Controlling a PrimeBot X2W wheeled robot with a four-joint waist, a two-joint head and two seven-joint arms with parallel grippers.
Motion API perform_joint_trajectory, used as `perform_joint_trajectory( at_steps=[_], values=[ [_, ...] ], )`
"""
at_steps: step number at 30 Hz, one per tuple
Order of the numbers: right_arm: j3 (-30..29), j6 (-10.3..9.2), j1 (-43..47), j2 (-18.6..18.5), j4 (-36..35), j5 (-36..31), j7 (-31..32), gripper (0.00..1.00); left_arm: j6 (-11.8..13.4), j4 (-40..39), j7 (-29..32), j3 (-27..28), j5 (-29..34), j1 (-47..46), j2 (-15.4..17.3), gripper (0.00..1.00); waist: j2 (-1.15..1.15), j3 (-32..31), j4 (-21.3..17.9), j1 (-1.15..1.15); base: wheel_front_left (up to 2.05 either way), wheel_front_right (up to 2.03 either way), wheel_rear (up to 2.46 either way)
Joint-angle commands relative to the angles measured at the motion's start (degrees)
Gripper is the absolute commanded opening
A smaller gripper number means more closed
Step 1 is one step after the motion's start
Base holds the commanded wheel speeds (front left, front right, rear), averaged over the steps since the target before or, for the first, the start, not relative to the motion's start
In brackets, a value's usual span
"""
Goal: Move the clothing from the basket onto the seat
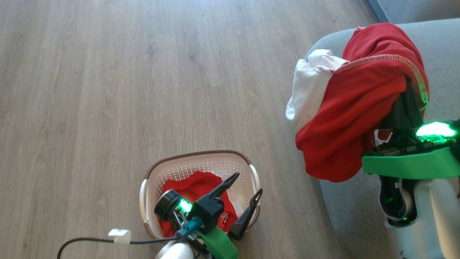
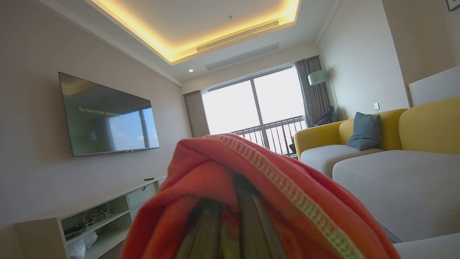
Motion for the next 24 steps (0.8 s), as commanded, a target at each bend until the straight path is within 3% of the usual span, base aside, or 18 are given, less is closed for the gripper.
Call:
perform_joint_trajectory(
  at_steps=[1,12,24],
  values=[
    [1.0,-0.01,-2.3,0.7,-2.3,-0.7,-0.1,0.00,-0.2,-1.7,-0.3,2.0,-0.1,-1.1,0.0,1.00,0.00,0.0,-0.1,0.00,0.00,0.00,0.00],
    [0.4,-0.01,-2.7,0.7,-2.5,-0.9,-0.1,0.00,-0.2,-1.9,-0.3,2.3,-0.2,-1.2,0.0,1.00,0.00,1.1,-3.2,0.00,0.00,0.00,0.00],
    [-0.9,-0.01,-3.9,0.7,-3.4,-0.7,-0.1,0.00,-0.6,-1.8,-0.3,2.3,1.0,-3.0,0.0,1.00,0.00,4.9,-11.0,0.00,0.00,0.00,0.00]
  ],
)
